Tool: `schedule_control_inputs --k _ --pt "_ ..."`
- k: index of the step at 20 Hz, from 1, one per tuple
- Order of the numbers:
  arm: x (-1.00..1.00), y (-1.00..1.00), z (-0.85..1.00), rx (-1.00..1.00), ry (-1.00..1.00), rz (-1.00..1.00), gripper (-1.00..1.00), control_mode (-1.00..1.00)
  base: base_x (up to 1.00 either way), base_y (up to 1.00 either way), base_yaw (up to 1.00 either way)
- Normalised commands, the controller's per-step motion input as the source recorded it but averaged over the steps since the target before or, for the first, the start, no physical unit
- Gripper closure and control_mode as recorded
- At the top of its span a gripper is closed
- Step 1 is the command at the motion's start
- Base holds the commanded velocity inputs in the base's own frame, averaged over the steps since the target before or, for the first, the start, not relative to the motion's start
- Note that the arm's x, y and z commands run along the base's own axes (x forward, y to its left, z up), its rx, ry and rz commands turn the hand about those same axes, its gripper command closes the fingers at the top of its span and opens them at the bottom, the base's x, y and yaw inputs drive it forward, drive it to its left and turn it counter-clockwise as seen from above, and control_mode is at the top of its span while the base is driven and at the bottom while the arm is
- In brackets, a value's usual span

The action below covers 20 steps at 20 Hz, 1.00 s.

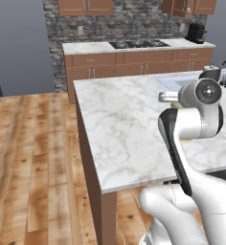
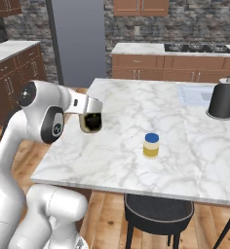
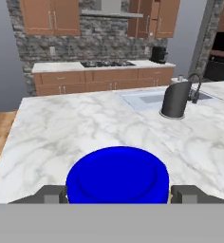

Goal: The dining table condiment station is running low on mayonnaise. Refill the condiment station by opening the cabinet and taking the mayonnaise from the cabinet and placing it on the dining table.

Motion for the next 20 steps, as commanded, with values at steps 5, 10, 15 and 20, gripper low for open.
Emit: schedule_control_inputs --k 5,10,15,20 --pt "0.80 -0.23 -0.87 0.01 0.00 -0.30 1.00 -1.00 0.00 0.00 0.00" --pt "0.51 -0.13 -0.34 0.06 0.07 -0.16 1.00 -1.00 0.00 0.00 0.00" --pt "0.59 -0.42 -0.29 0.08 0.08 -0.03 1.00 -1.00 0.00 0.00 0.00" --pt "0.40 -0.14 -0.49 0.01 0.00 0.00 1.00 -1.00 0.00 0.00 0.00"
